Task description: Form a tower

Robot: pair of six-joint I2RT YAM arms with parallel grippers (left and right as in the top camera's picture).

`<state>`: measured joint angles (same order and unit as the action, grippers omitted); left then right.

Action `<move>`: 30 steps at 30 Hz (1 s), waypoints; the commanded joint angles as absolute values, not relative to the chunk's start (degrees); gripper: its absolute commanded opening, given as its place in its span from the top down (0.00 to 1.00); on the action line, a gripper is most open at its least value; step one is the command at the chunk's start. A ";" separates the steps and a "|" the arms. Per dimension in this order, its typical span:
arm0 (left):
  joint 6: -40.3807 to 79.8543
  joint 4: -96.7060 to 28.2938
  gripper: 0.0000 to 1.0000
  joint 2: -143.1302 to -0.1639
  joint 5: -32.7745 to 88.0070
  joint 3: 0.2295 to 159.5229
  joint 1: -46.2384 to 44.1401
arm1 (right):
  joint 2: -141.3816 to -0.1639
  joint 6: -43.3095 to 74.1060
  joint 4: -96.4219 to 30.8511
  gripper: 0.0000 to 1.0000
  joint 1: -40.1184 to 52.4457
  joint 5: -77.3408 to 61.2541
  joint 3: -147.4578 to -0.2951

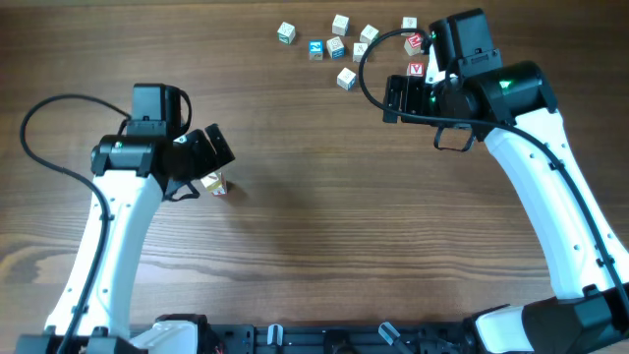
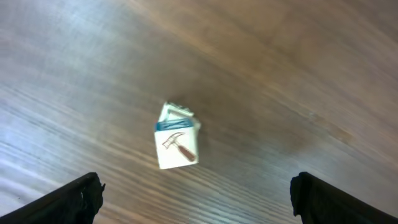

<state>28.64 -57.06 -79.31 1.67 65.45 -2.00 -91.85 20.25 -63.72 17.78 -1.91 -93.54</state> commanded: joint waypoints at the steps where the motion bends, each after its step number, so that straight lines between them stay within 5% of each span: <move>1: 36.99 -58.89 0.00 -82.78 -0.51 66.22 -2.13 | -91.72 19.44 -63.77 0.00 17.65 -2.59 -93.19; 15: 39.48 -57.69 0.20 -94.28 -0.80 66.22 -2.13 | -91.72 19.49 -63.92 0.00 17.65 -2.59 -93.19; 19: 39.48 -57.47 0.39 -96.40 -1.17 66.22 -2.13 | -91.72 19.49 -63.92 0.00 17.65 -2.59 -93.19; 25: 39.48 -57.43 0.41 -96.44 -1.19 66.22 -2.13 | -91.72 19.49 -63.90 0.00 17.65 -2.59 -93.19; 30: 39.48 -57.41 0.54 -96.44 -1.19 66.24 -2.13 | -91.72 19.51 -63.72 0.00 17.65 -2.59 -93.19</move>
